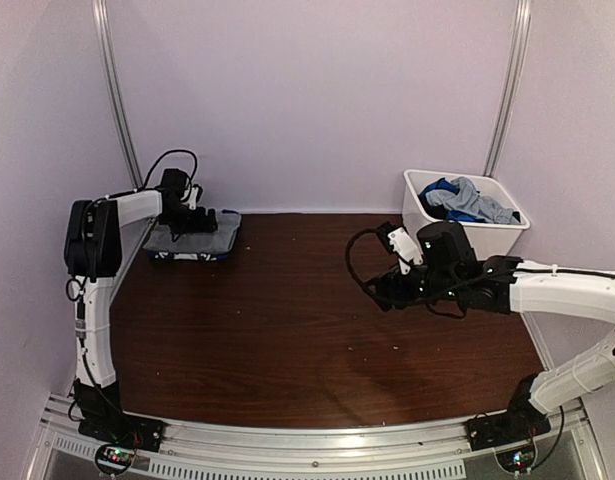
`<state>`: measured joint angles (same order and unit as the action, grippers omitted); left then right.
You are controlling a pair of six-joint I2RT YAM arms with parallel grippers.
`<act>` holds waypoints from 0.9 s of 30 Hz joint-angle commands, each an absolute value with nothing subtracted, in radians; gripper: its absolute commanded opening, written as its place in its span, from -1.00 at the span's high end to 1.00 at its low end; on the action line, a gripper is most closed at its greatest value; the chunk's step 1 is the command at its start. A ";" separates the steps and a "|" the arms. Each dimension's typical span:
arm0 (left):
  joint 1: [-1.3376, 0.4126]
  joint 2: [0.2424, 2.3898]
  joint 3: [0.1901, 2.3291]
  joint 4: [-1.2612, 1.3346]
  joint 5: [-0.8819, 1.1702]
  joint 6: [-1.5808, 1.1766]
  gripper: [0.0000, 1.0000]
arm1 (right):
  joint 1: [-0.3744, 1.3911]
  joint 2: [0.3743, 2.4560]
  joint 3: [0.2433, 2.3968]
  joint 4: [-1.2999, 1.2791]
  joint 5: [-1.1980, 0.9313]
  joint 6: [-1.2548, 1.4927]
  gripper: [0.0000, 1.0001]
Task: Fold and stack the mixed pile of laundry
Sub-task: Smooth out the square-folded shirt at the corner of the board, then reset both arms
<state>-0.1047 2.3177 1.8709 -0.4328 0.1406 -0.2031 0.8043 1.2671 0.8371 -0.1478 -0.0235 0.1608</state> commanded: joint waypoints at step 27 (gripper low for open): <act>-0.423 1.463 1.140 -0.383 -0.225 -0.393 -0.95 | 0.446 1.107 0.763 -0.126 -0.237 0.246 -1.00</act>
